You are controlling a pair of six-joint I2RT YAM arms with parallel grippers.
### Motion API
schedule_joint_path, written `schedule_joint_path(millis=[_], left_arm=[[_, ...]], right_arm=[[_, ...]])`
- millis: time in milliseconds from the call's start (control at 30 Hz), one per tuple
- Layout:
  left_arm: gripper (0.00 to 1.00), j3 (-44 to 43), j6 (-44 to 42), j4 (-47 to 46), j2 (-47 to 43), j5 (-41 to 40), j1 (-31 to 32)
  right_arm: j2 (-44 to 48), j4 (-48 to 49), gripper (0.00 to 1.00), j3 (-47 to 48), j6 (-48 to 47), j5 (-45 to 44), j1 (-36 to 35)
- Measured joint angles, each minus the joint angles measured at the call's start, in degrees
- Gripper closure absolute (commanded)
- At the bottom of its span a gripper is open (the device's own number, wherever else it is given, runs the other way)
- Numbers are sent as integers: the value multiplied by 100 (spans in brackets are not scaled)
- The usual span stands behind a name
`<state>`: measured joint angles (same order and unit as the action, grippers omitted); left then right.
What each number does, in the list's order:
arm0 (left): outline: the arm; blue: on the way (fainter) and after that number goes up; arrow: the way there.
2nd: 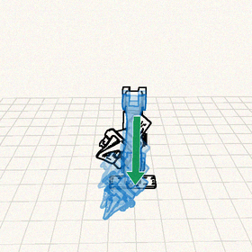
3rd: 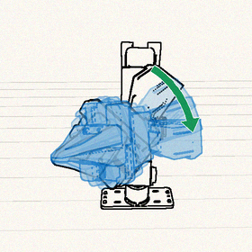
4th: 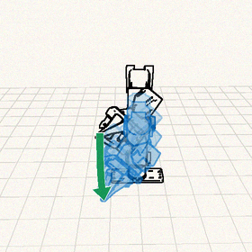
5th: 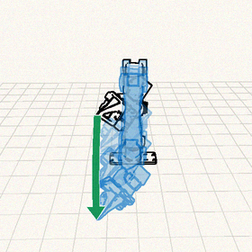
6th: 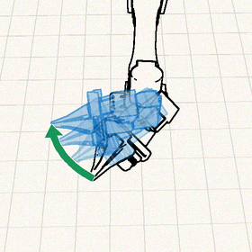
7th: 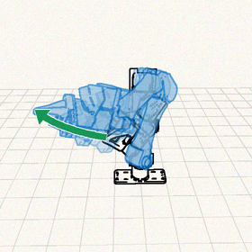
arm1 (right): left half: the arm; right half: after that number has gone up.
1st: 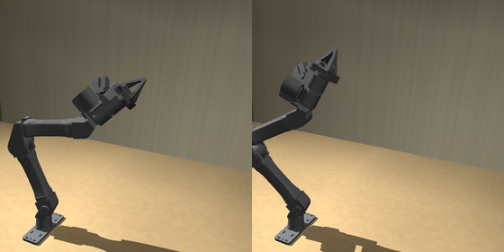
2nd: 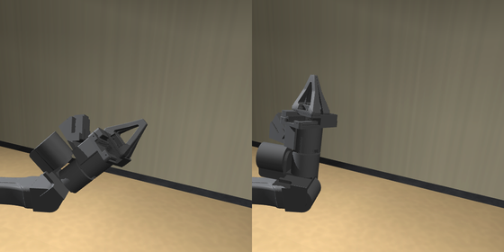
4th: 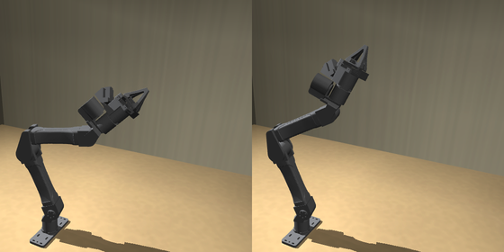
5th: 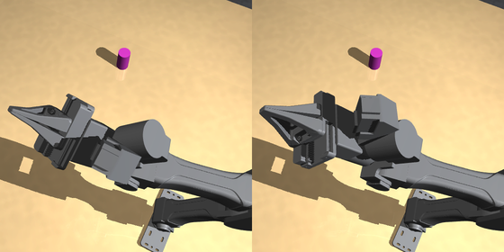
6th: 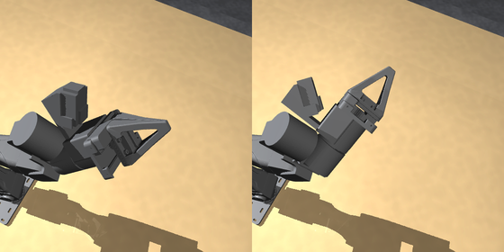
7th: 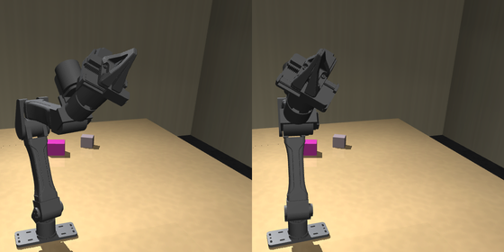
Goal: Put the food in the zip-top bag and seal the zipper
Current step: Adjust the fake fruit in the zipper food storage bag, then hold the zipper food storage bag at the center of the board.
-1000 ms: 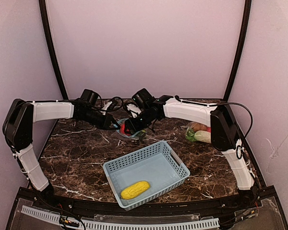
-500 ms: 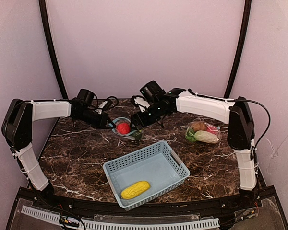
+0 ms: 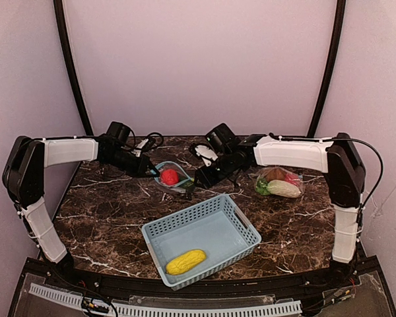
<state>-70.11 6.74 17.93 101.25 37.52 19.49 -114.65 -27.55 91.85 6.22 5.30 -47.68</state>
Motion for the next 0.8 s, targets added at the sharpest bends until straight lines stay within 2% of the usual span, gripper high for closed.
schedule_joint_path(millis=[300, 633, 800], left_arm=[[99, 0, 0, 17, 13, 0, 0], [99, -2, 0, 17, 22, 0, 0], [99, -2, 0, 17, 22, 2, 0]], right_arm=[[-2, 415, 60, -127, -160, 26, 2], [-164, 529, 65, -125, -278, 144, 2], [-304, 527, 71, -125, -293, 177, 2]])
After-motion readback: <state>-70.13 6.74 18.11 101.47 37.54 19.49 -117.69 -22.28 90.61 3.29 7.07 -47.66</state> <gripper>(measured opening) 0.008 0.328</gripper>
